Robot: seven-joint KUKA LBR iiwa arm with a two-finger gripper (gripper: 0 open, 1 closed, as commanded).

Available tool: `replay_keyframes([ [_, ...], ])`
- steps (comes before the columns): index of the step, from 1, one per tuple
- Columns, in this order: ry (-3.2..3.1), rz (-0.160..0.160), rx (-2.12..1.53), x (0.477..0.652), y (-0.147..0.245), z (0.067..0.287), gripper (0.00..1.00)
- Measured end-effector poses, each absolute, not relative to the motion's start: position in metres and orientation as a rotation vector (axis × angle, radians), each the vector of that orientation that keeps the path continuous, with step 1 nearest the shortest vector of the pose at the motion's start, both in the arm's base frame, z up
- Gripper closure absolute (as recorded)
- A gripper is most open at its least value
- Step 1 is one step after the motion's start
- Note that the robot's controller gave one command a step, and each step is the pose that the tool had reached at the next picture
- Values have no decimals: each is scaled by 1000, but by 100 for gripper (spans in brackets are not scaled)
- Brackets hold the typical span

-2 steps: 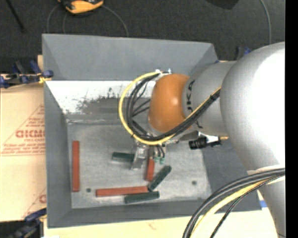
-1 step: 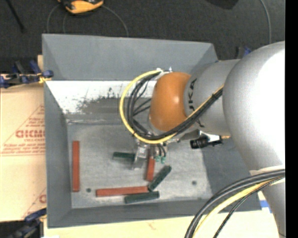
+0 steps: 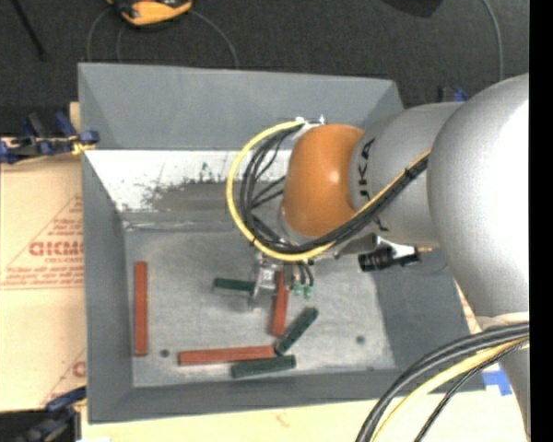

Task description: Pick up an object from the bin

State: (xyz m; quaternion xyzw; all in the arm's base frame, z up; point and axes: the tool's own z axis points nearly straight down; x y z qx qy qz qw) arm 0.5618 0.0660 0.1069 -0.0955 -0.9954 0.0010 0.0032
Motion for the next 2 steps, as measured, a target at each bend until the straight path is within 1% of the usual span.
replay_keyframes([
  [1, -3129, -1, -300, 564, 66, 129, 100],
  [2, -3134, -2, -298, 565, 66, 144, 100],
])
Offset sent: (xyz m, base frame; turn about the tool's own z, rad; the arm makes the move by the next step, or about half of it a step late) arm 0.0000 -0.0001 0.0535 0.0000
